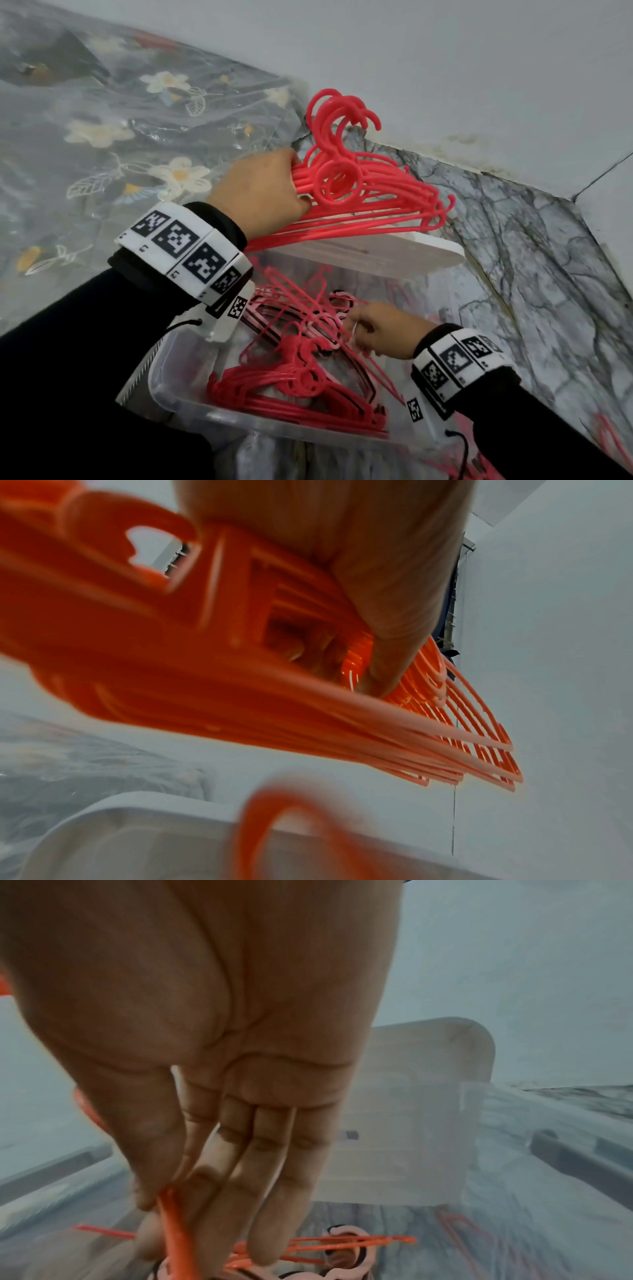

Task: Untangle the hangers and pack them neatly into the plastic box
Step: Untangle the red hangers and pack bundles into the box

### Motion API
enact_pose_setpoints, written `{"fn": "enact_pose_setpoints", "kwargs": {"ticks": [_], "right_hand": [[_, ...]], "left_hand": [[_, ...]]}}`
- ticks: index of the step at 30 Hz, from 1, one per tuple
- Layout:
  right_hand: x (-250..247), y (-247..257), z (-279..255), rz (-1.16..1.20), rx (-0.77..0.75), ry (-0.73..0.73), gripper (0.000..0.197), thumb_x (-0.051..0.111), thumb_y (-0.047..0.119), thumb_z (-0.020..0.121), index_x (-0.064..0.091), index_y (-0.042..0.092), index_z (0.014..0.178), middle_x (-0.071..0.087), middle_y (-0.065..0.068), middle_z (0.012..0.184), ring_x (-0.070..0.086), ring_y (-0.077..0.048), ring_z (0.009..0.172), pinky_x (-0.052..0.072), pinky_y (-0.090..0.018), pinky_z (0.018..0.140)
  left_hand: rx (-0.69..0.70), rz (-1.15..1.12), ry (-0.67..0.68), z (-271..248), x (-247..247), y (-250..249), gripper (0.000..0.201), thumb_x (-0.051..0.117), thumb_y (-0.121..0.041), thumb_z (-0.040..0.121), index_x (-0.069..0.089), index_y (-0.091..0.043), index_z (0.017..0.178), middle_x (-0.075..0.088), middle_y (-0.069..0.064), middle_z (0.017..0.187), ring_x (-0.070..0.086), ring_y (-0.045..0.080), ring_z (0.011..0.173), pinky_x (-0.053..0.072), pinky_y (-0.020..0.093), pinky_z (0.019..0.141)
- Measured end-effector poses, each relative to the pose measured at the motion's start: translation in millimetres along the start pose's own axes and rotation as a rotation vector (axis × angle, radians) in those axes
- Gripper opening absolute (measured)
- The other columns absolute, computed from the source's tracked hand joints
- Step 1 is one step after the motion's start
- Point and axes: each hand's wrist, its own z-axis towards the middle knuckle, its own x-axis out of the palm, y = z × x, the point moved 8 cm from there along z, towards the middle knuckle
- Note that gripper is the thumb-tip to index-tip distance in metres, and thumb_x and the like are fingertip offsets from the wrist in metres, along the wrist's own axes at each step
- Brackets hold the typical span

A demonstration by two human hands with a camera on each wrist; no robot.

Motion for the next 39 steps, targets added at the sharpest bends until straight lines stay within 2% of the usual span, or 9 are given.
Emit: {"fn": "enact_pose_setpoints", "kwargs": {"ticks": [6,13,16,18,22,26,33,36,39], "right_hand": [[-21,-24,0,-0.078,0.076,-0.124,0.013,0.061,0.012,0.087,0.066,0.009,0.098,0.069,-0.009,0.096,0.059,-0.020,0.086,0.039,-0.025,0.070],[-49,-23,-15,0.116,0.037,-0.230,0.024,0.048,-0.003,0.088,0.054,0.020,0.090,0.070,-0.006,0.083,0.070,-0.020,0.074,0.056,-0.034,0.072],[-50,-17,-22,0.364,0.034,-0.243,0.042,0.050,-0.006,0.089,0.051,0.030,0.112,0.066,-0.013,0.080,0.070,-0.030,0.073,0.059,-0.039,0.065],[-45,-15,-24,0.593,0.044,-0.247,0.044,0.052,-0.007,0.089,0.051,0.026,0.119,0.064,-0.014,0.075,0.070,-0.032,0.068,0.059,-0.038,0.059],[-35,-12,-27,1.132,0.105,-0.322,0.026,0.054,-0.008,0.089,0.052,0.010,0.108,0.065,-0.005,0.062,0.070,-0.026,0.062,0.060,-0.035,0.059],[-38,2,-29,1.440,0.047,-0.365,0.008,0.049,0.001,0.094,0.056,0.004,0.094,0.072,-0.010,0.075,0.072,-0.021,0.068,0.060,-0.029,0.065],[-72,6,-43,1.133,-0.088,-0.686,0.011,0.056,0.004,0.092,0.062,0.009,0.084,0.066,-0.002,0.069,0.057,-0.006,0.052,0.046,-0.018,0.047],[-88,9,-52,0.733,-0.091,-0.896,0.018,0.063,0.009,0.087,0.063,0.022,0.075,0.065,-0.001,0.078,0.053,-0.009,0.065,0.043,-0.018,0.063],[-91,10,-56,0.595,-0.083,-1.015,0.028,0.064,0.012,0.087,0.055,0.033,0.071,0.061,0.003,0.078,0.050,-0.007,0.067,0.040,-0.015,0.066]], "left_hand": [[-0.031,0.043,0.004,-1,-3,10,0.046,0.075,-0.048,0.069,0.050,-0.018,0.093,0.053,-0.003,0.081,0.049,0.021,0.073,0.033,0.029,0.065],[-0.055,0.057,0.048,0,6,15,0.071,0.071,-0.074,0.053,0.046,-0.020,0.093,0.053,-0.004,0.081,0.050,0.020,0.072,0.033,0.031,0.062],[-0.055,0.063,0.028,0,7,13,0.071,0.069,-0.075,0.053,0.046,-0.020,0.092,0.051,-0.004,0.079,0.048,0.020,0.071,0.032,0.031,0.062],[-0.058,0.065,-0.003,0,5,12,0.071,0.070,-0.073,0.055,0.047,-0.019,0.094,0.051,-0.003,0.082,0.047,0.020,0.072,0.033,0.030,0.064],[-0.072,0.062,-0.044,0,2,14,0.075,0.073,-0.071,0.055,0.050,-0.016,0.101,0.051,-0.002,0.084,0.045,0.019,0.073,0.033,0.030,0.066],[-0.074,0.060,-0.034,-2,2,13,0.078,0.069,-0.076,0.051,0.050,-0.017,0.099,0.052,-0.003,0.084,0.045,0.019,0.073,0.033,0.031,0.066],[-0.041,0.006,0.039,-10,16,6,0.084,0.050,-0.089,0.042,0.049,-0.021,0.092,0.050,-0.009,0.070,0.048,0.015,0.063,0.033,0.030,0.056],[-0.014,-0.015,0.036,-13,24,-2,0.081,0.046,-0.090,0.039,0.046,-0.025,0.087,0.044,-0.016,0.066,0.041,0.005,0.057,0.029,0.026,0.052],[0.006,0.013,0.057,-17,35,-9,0.089,0.043,-0.094,0.039,0.046,-0.021,0.091,0.052,-0.007,0.075,0.048,0.018,0.066,0.034,0.031,0.061]]}}
